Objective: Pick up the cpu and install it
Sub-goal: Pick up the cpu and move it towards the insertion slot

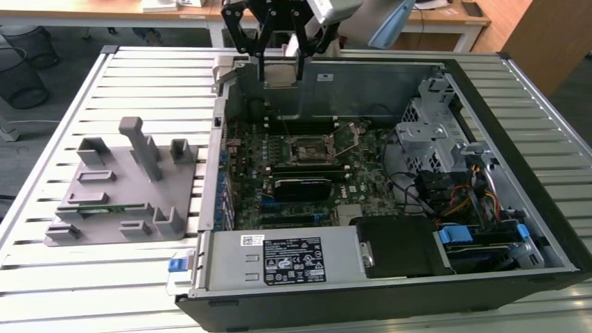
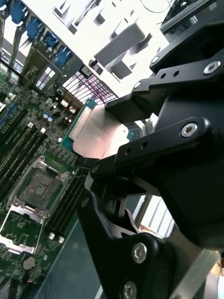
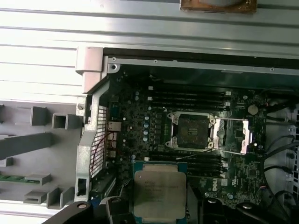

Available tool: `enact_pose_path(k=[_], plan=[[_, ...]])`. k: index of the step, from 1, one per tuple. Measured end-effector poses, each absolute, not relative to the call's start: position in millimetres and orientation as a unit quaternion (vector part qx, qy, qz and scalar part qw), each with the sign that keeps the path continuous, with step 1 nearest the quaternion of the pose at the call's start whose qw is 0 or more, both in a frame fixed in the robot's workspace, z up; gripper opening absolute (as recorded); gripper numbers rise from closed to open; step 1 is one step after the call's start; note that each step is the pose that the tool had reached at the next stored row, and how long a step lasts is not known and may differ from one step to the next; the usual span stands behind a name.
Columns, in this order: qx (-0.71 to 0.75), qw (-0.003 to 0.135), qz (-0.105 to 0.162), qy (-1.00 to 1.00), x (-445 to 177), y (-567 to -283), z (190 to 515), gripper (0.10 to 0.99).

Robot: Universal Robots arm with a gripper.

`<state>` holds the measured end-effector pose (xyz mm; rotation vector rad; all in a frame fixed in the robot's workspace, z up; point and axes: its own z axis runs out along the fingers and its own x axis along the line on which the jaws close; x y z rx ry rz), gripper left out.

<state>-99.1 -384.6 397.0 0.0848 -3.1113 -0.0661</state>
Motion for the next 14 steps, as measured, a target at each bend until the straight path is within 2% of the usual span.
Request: enact_pose_path(k=[14], plan=[[0.027,0.014,-0.021,-0.999,-58,-370,396,0.541]])
